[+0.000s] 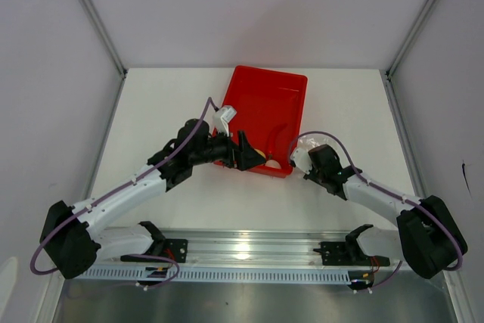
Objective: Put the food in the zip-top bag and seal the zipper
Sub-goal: Pick up the zipper food storage bag at the center of the board.
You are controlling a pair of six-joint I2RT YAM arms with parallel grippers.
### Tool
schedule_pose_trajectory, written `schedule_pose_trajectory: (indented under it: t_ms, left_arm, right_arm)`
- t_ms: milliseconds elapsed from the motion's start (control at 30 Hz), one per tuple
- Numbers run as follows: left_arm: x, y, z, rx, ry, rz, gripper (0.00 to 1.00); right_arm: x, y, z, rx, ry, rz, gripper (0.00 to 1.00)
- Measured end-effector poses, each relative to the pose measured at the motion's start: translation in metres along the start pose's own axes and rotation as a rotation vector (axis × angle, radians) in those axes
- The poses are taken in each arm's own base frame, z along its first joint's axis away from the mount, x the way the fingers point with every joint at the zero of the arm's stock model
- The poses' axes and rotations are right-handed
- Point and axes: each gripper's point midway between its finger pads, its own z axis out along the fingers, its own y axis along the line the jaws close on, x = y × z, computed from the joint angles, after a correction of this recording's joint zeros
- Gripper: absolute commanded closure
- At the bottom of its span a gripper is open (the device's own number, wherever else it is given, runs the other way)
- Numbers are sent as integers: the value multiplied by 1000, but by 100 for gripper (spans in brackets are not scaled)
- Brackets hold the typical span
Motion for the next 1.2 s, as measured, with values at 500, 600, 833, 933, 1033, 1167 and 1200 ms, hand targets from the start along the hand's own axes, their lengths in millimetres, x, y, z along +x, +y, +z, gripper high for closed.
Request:
schedule_pose_trajectory:
  t_ms: [500,600,833,933,1033,1167,1200]
  left_arm:
    - [3,2,0,-3,5,-3,7]
    - [3,2,0,-2,4,-2,7]
    - [0,0,1,7,-8,4,7]
    - [-1,0,1,9,-12,5,7]
    - [-2,-1,1,11,-14,7,7]
    - [-2,-1,1,12,-14,7,8]
    - [-2,-1,1,12,-14,8,7]
  right_arm:
    - [2,2,-9,-4,11,23,97]
    - [-5,-5,-17,36,-19,39,55]
    - [-8,-11,-19,81,-18,16,57]
    - [-5,-12,-11,95,13,2,64]
    - [-1,-12,-4,118,44,-11,67]
    - [1,-11,-1,152,53,-31,68]
    - [1,-11,-2,158,52,-34,68]
